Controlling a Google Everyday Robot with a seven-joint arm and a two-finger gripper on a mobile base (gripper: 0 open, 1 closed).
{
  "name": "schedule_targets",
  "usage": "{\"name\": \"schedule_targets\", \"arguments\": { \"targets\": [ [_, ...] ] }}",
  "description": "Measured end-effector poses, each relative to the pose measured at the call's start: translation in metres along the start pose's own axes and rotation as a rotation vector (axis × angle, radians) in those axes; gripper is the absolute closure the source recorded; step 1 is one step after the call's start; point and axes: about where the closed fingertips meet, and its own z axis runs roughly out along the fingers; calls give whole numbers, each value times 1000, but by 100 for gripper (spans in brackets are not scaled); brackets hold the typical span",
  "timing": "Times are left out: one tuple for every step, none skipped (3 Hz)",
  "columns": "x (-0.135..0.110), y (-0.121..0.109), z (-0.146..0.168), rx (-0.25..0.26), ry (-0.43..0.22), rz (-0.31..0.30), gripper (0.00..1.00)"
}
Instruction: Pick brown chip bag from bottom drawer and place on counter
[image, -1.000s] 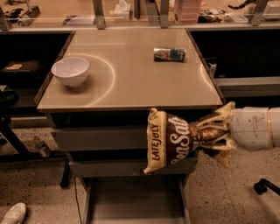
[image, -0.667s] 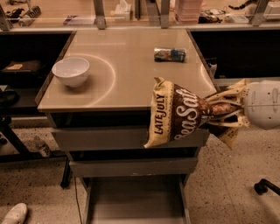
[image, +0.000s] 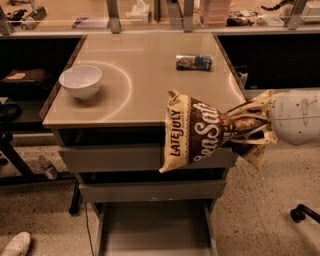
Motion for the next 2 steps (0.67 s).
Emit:
{"name": "schedule_targets", "arguments": {
  "targets": [
    [-9,-25,19,-48,-30,-21,100],
    [-6,-51,41,-105,-61,-15,100]
  ]
}}
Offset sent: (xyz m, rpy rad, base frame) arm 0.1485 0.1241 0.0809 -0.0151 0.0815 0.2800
